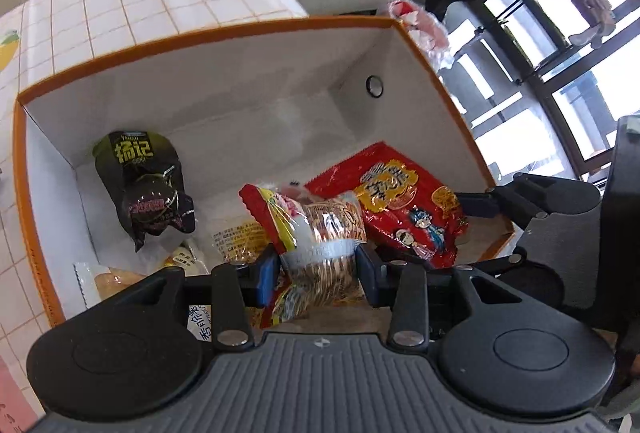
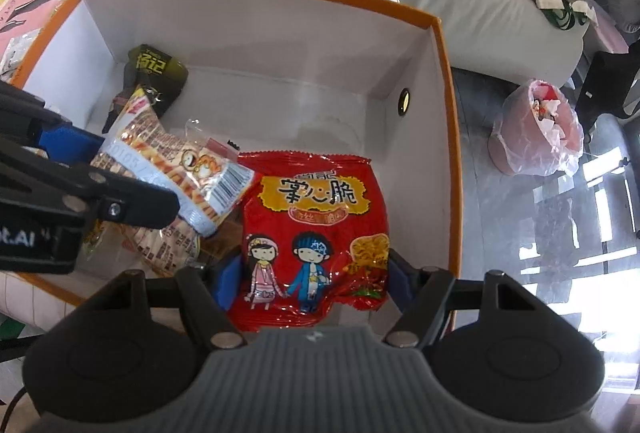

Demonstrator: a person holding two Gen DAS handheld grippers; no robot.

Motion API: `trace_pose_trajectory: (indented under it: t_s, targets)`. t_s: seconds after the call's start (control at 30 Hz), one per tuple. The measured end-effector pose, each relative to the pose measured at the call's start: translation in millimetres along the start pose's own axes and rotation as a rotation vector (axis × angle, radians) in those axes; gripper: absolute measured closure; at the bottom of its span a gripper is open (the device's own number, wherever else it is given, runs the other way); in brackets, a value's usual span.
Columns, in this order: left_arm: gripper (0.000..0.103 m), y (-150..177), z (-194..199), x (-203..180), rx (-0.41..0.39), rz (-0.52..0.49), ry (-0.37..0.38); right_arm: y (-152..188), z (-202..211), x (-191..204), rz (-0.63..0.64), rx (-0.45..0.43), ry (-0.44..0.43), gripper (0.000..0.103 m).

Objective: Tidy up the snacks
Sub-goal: 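Carry both held bags over the orange box and lower them inside, then open both tools to release the bags into the box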

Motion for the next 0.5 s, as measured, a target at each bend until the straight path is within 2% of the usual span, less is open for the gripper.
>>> trace_pose_trajectory:
  t_s: [0.13, 0.37, 0.5]
  targets:
    - [0.054, 0, -9, 4, 0.020, 0.000, -0.045, -3, -6, 0, 0.000, 0.017, -0.005, 0.033]
    - [0.026, 2, -13, 10, 0.033, 0.016, -0.085, -4, -13, 6, 0.042, 0.070, -0.006, 0.028]
    - [0.017, 1, -7, 11, 0.008, 0.006, -0.112, -5, -13, 6, 0.039, 0.084, -0.006, 0.027]
Point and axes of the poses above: each gripper's, at about its wrist camera, not at the fingertips, and z roughly against the way its jaws point, x to its left, y to its underside, the point moved 7 cm from there along -z, roughly the way its jaws point, and after that the axes turned 15 degrees about z, right-handed, at the moved point
